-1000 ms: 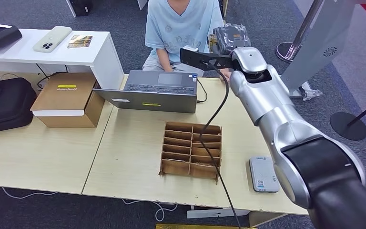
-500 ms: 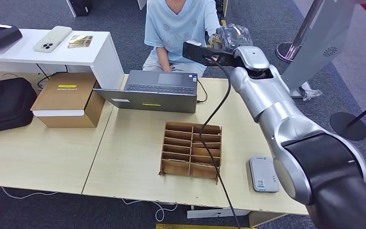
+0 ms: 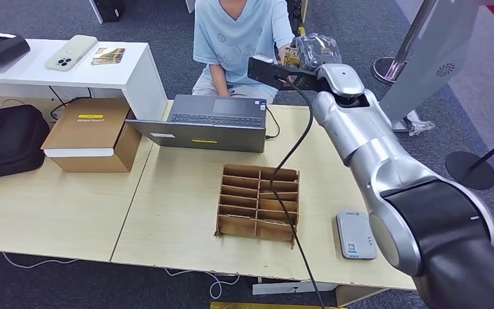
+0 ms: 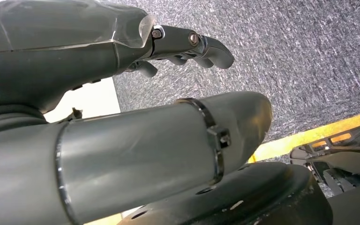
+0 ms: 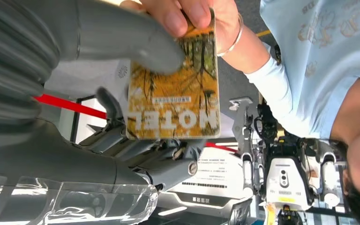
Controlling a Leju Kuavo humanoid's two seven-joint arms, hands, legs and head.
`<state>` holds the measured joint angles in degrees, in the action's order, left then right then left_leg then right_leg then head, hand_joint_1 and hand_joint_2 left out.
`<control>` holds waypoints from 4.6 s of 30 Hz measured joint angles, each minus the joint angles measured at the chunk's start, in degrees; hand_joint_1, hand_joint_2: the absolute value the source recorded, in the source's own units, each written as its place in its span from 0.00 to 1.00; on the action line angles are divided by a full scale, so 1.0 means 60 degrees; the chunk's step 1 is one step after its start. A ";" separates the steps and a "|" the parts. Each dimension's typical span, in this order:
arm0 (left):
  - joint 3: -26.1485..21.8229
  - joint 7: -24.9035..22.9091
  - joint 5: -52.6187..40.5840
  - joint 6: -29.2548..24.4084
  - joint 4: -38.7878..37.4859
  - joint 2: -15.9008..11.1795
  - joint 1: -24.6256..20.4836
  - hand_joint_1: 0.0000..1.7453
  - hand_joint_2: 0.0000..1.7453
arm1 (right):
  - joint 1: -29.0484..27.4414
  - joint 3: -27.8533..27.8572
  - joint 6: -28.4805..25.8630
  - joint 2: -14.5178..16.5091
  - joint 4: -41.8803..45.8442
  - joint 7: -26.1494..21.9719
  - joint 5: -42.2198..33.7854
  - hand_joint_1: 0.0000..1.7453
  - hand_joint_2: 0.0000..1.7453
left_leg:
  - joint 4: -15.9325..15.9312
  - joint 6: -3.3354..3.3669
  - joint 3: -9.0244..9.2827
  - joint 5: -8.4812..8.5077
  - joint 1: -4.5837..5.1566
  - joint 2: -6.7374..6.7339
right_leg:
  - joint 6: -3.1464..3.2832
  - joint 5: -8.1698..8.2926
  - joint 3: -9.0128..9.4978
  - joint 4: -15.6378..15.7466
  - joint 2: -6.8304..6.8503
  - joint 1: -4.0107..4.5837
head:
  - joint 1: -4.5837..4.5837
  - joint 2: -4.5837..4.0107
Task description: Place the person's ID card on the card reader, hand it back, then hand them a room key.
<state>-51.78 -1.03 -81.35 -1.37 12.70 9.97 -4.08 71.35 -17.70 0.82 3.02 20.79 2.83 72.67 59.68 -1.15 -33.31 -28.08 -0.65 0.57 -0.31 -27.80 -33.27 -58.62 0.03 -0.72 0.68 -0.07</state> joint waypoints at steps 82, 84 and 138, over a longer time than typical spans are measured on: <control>-0.0562 -0.0197 0.0404 -0.0660 0.0000 0.0018 0.0254 0.00 0.00 | -1.3542 0.1516 -0.3921 -0.2503 1.3989 -0.1939 -0.3080 0.00 1.00 | -0.0010 0.0021 -0.0006 -0.0042 0.0001 0.0016 | -0.0022 -0.0034 0.0010 0.0027 0.0028 0.0000 | -0.0001 0.0000; -0.0565 -0.0197 0.0407 -0.0668 0.0000 0.0018 0.0254 0.00 0.00 | -1.3549 0.1456 -0.3052 -0.2503 1.4004 -0.2377 -0.4780 0.00 1.00 | -0.0010 0.0021 -0.0006 -0.0042 0.0001 0.0016 | -0.0022 -0.0035 0.0010 0.0027 0.0028 0.0000 | 0.0000 0.0000; -0.0678 -0.0189 -0.0034 -0.0453 0.0000 0.0105 0.0164 0.00 0.00 | -1.2673 -0.1248 -0.1412 -0.1467 1.1810 0.2413 0.1201 0.00 1.00 | -0.0014 0.0014 -0.0005 -0.0036 -0.0001 0.0015 | -0.0020 -0.0035 0.0010 0.0020 0.0026 0.0001 | -0.0001 0.0000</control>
<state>-55.84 -2.16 -81.55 -4.09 12.70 10.60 -3.09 -4.69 -25.19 -7.65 -5.79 91.64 17.31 79.88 59.60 -1.07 -33.34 -28.30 -0.66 0.66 -0.43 -28.01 -33.21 -58.51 0.18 -0.72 0.67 -0.07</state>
